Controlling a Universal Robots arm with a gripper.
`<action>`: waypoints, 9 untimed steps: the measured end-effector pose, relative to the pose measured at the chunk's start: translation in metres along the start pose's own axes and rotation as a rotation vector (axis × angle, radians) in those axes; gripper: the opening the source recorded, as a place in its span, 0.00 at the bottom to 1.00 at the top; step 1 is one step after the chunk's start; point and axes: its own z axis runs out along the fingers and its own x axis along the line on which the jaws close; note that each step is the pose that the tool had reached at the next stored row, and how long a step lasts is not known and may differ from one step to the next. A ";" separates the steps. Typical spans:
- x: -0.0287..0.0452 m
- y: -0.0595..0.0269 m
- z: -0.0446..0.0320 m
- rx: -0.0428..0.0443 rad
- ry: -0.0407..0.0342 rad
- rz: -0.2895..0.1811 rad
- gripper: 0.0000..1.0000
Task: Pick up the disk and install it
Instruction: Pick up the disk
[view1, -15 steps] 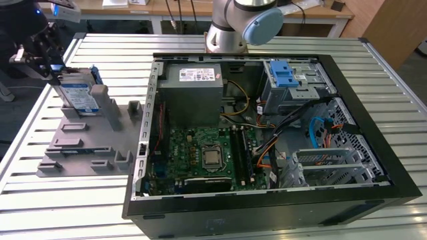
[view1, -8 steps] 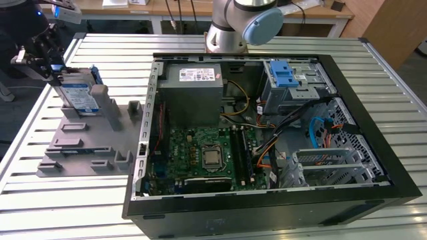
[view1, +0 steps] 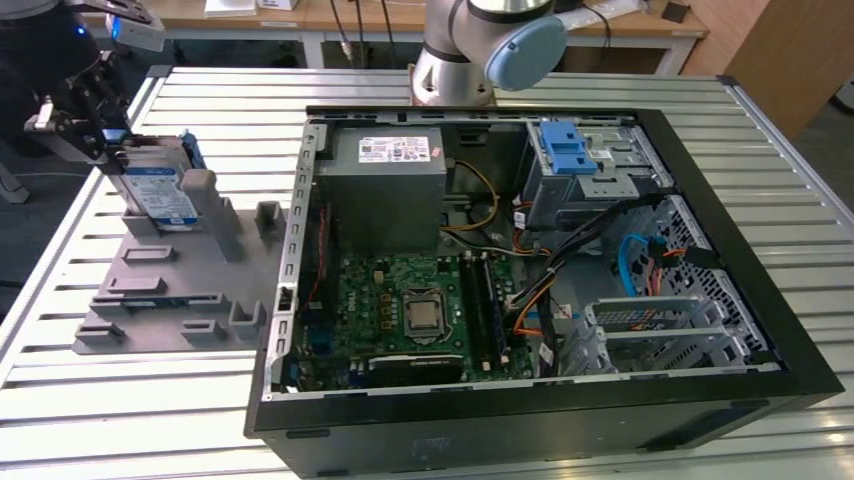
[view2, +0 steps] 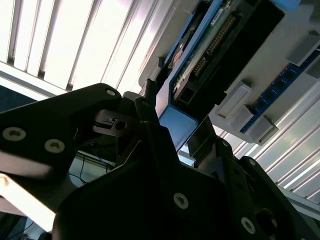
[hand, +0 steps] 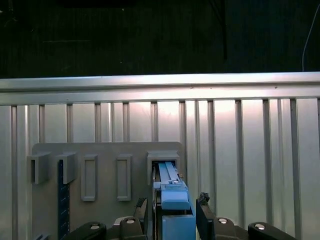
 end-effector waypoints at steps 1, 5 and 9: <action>0.0000 0.0000 0.0001 0.0001 0.0000 0.000 0.49; 0.0000 0.0000 0.0003 0.0003 -0.0001 0.000 0.42; 0.0000 0.0000 0.0003 0.0002 -0.0001 0.000 0.36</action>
